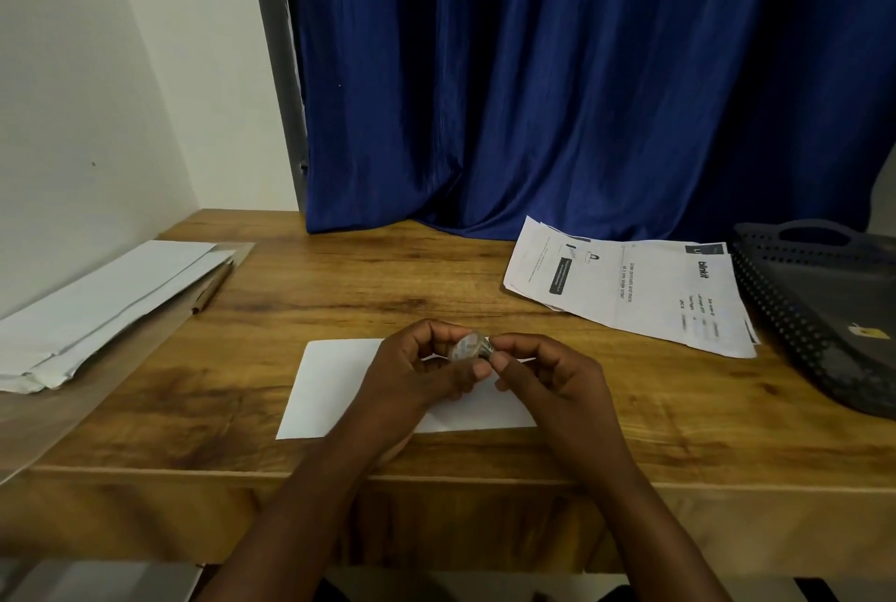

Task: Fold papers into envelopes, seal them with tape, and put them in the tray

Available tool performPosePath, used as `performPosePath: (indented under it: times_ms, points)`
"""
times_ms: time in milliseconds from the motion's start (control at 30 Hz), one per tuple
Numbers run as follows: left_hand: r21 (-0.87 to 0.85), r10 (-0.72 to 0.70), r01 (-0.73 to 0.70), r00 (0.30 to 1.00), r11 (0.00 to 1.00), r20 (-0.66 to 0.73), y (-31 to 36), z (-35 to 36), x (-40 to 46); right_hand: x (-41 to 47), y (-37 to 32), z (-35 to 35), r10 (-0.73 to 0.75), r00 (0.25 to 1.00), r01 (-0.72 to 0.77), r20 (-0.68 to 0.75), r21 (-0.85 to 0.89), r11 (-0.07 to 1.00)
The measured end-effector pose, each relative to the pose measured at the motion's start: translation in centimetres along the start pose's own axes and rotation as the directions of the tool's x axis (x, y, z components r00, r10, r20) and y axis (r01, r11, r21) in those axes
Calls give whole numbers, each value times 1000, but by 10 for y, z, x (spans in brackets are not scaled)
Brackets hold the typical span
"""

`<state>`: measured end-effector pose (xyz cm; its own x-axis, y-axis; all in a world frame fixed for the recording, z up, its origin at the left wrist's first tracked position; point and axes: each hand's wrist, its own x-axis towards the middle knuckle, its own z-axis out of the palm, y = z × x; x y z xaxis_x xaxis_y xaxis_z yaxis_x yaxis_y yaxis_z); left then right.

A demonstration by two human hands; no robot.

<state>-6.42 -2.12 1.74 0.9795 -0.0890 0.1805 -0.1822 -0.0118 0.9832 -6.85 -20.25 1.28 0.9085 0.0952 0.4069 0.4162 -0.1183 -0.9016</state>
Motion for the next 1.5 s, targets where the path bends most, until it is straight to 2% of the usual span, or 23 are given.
performPosePath:
  times_ms: [433, 933, 1033, 1233, 1500]
  points:
    - [-45, 27, -23, 994, 999, 102, -6, -1, 3, 1, 4, -5, 50, 994, -48, -93, 31, 998]
    - [29, 40, -43, 993, 999, 109, -10, -4, 3, 2, 7, -4, 47, 991, -51, -123, -30, 998]
    - [23, 32, -35, 991, 999, 132, -10, -4, 2, 3, 7, -3, 76, 993, -77, -87, -15, 997]
    - [-4, 31, -31, 981, 1000, 193, -7, -3, 0, 2, 6, -3, 22, 998, -24, -54, -44, 999]
    - [26, 25, -28, 995, 999, 97, -5, 0, 0, 2, 8, -4, 3, 999, -5, -52, -32, 999]
